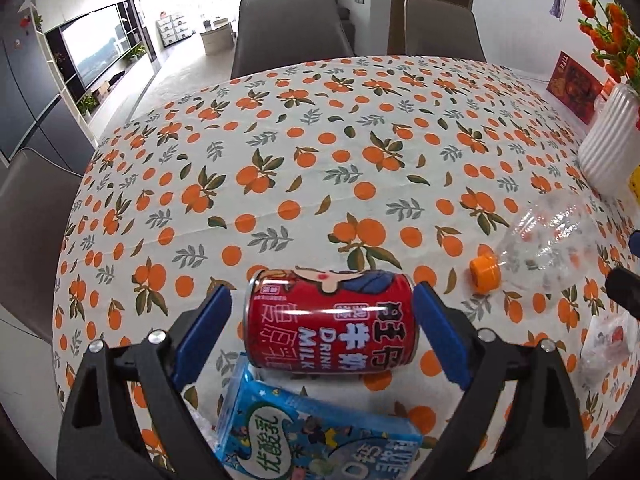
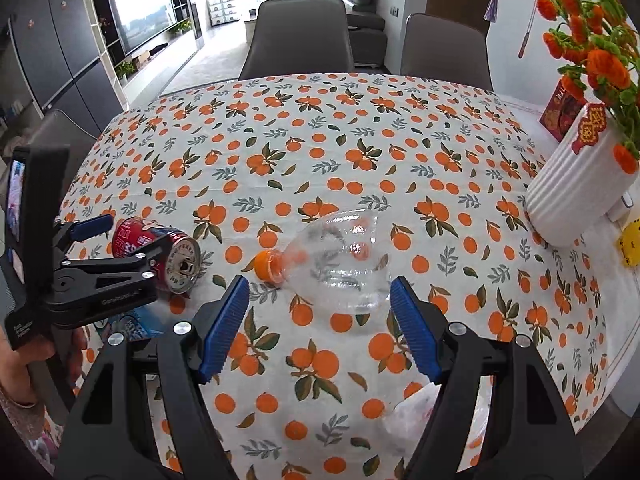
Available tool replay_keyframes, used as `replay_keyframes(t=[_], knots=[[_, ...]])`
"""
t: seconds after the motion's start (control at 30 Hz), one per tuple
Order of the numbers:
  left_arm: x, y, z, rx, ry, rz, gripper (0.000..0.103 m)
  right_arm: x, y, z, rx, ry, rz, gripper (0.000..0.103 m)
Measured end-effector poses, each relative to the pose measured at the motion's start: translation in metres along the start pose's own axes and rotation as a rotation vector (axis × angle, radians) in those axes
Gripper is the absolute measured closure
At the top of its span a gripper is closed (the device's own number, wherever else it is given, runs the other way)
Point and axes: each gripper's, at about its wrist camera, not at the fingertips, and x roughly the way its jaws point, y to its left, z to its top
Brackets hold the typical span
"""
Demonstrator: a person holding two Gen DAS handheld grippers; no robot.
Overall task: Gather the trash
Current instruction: 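Grasp the red milk can with the left gripper while the right gripper grasps the clear bottle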
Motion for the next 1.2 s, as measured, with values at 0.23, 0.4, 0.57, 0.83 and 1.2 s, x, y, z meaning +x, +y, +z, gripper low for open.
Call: replay_keyframes(t=[0.23, 0.4, 0.57, 0.83, 1.2], knots=[[0.002, 0.005, 0.000, -0.011, 0.000, 0.009, 0.011, 0.031, -0.014, 0.013, -0.040, 0.039, 0.056, 0.033], [0.002, -0.001, 0.003, -0.008, 0.009, 0.020, 0.011, 0.043, -0.015, 0.013, -0.057, 0.057, 0.083, 0.033], [0.005, -0.011, 0.003, 0.006, 0.002, 0.053, 0.009, 0.046, -0.019, 0.012, -0.053, 0.057, 0.100, 0.033], [0.002, -0.010, 0.002, 0.021, -0.036, 0.091, 0.007, 0.046, -0.026, 0.009, -0.041, 0.052, 0.103, 0.033], [-0.001, -0.010, -0.007, 0.052, -0.037, 0.020, 0.007, 0.041, -0.028, 0.009, -0.027, 0.035, 0.103, 0.033]])
